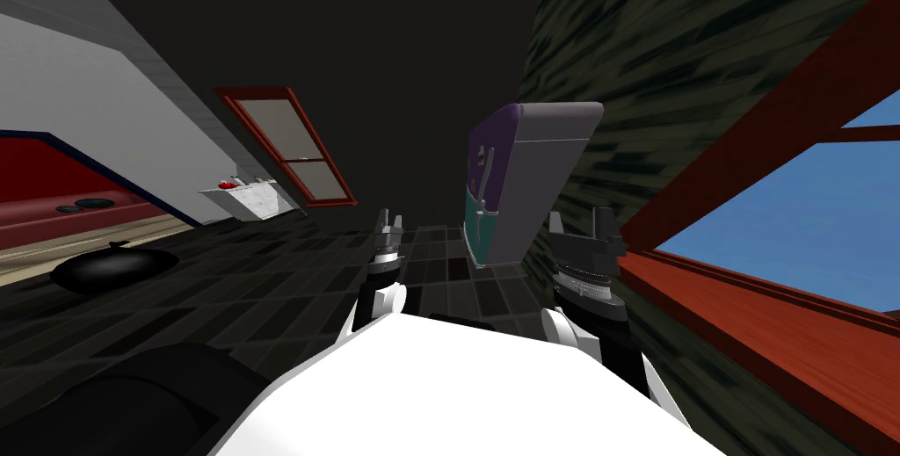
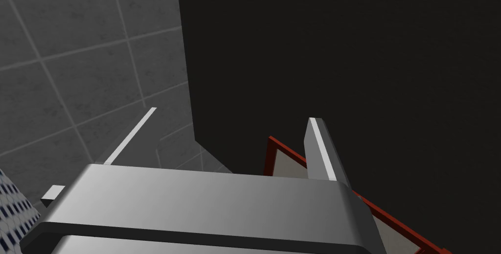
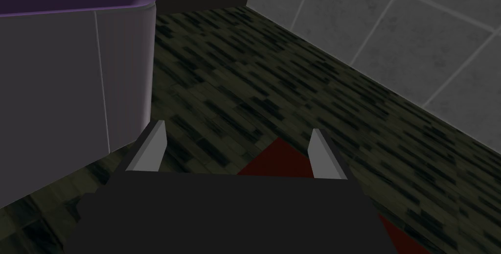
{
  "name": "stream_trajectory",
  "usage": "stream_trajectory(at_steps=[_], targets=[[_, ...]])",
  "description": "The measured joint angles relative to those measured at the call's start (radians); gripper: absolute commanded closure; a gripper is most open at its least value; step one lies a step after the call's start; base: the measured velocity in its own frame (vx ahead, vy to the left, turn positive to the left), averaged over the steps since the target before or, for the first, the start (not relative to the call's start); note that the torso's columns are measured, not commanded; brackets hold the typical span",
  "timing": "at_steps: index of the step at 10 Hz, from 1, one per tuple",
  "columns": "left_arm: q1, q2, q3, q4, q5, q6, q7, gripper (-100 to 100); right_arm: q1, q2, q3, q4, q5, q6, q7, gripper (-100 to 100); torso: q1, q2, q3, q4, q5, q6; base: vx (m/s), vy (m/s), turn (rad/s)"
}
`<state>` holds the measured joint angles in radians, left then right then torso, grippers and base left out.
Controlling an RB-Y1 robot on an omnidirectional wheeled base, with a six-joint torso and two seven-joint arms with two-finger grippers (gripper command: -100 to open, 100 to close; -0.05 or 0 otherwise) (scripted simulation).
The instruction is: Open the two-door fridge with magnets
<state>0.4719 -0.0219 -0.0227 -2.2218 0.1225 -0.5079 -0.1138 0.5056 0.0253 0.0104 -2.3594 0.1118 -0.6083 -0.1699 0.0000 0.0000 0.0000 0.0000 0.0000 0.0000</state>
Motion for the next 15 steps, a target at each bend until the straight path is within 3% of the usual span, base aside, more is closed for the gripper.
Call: stream_trajectory(at_steps=[2, 9, 10, 12, 15], targets=[[0.000, 0.000, 0.000, 0.000, 0.000, 0.000, 0.000, 0, 0.000, 0.000, 0.000, 0.000, 0.000, 0.000, 0.000, 0, 0.000, 0.104, -0.209, 0.105, 0.000, 0.000, 0.000, 0.000, 0.000], [0.000, 0.000, 0.000, 0.000, 0.000, 0.000, 0.000, 0, 0.000, 0.000, 0.000, 0.000, 0.000, 0.000, 0.000, 0, 0.000, 0.618, -1.234, 0.617, 0.000, 0.000, 0.000, 0.000, 0.000], [0.000, 0.000, 0.000, 0.000, 0.000, 0.000, 0.000, 0, 0.000, 0.000, 0.000, 0.000, 0.000, 0.000, 0.000, -100, 0.000, 0.691, -1.382, 0.691, 0.000, 0.000, 0.015, 0.001, -0.006], [0.000, 0.000, 0.000, 0.000, 0.000, 0.000, 0.000, 0, -0.013, -0.048, 0.001, 0.012, 0.014, 0.005, 0.016, -100, 0.000, 0.734, -1.471, 0.734, 0.000, 0.000, 0.023, -0.003, -0.011], [0.000, 0.000, 0.000, 0.000, 0.000, 0.000, 0.000, 0, -0.042, -0.123, 0.004, 0.038, 0.057, 0.023, 0.066, -100, 0.001, 0.737, -1.477, 0.738, 0.000, 0.000, 0.051, 0.003, -0.017]])
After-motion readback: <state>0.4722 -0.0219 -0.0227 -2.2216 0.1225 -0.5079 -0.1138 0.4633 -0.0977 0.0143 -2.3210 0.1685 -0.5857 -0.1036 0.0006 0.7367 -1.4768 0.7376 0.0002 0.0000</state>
